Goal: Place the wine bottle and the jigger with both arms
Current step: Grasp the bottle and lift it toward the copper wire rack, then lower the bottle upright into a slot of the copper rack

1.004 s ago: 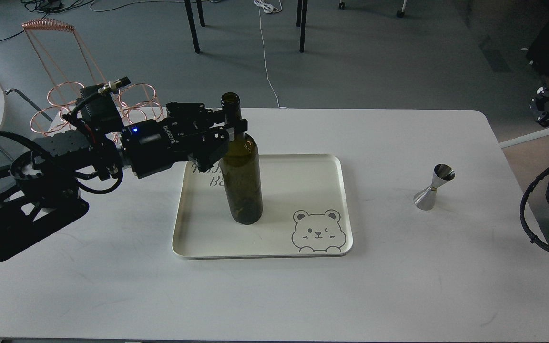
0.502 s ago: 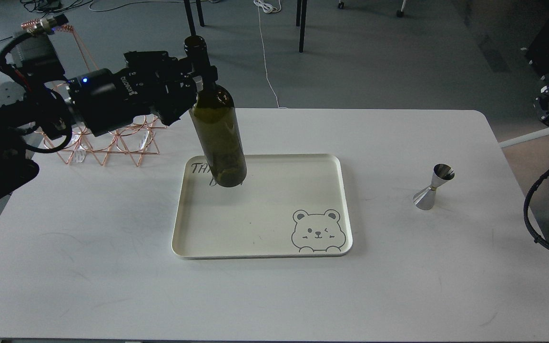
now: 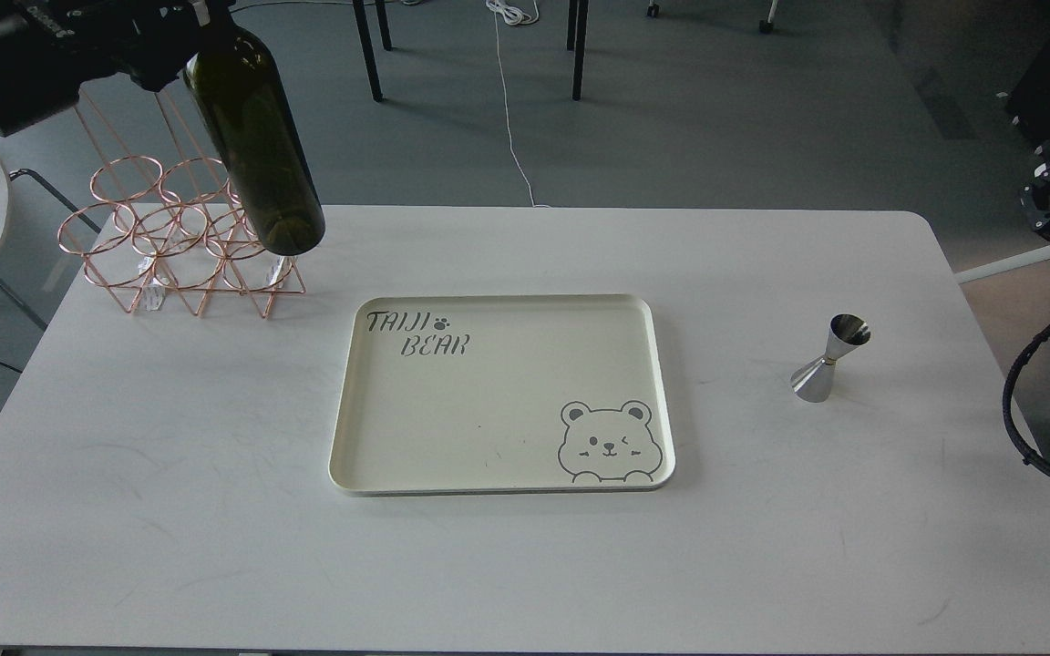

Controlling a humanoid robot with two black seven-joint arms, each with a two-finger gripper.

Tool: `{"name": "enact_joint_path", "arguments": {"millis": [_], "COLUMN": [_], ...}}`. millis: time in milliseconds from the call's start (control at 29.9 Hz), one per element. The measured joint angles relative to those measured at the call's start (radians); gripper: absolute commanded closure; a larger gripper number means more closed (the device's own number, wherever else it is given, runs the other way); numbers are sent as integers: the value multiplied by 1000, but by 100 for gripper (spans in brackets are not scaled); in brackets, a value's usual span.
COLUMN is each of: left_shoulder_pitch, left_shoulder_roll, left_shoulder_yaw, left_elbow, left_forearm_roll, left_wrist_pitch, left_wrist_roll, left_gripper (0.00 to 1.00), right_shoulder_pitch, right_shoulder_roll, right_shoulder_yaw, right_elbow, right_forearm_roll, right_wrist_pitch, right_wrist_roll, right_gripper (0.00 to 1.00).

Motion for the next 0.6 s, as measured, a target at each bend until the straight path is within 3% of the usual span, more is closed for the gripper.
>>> {"name": "enact_joint_path", "arguments": {"millis": [268,602], "left_shoulder_pitch": [-8,10], "left_shoulder_roll": [-45,-77], "left_shoulder_yaw": [6,8], "left_elbow": [180,198], "left_forearm_roll": [7,4], "left_wrist_pitch": [0,3], "left_wrist_roll": [1,0], "left_gripper": [92,92], "right_shoulder_pitch": [3,4], "right_shoulder_roll": [0,0], "right_shoulder_yaw": [-1,-3], "right_elbow": [0,0], "right_forearm_roll": [-2,-2], "right_wrist_pitch": [0,0], "right_wrist_roll": [0,0], "right_gripper": [2,2]}}
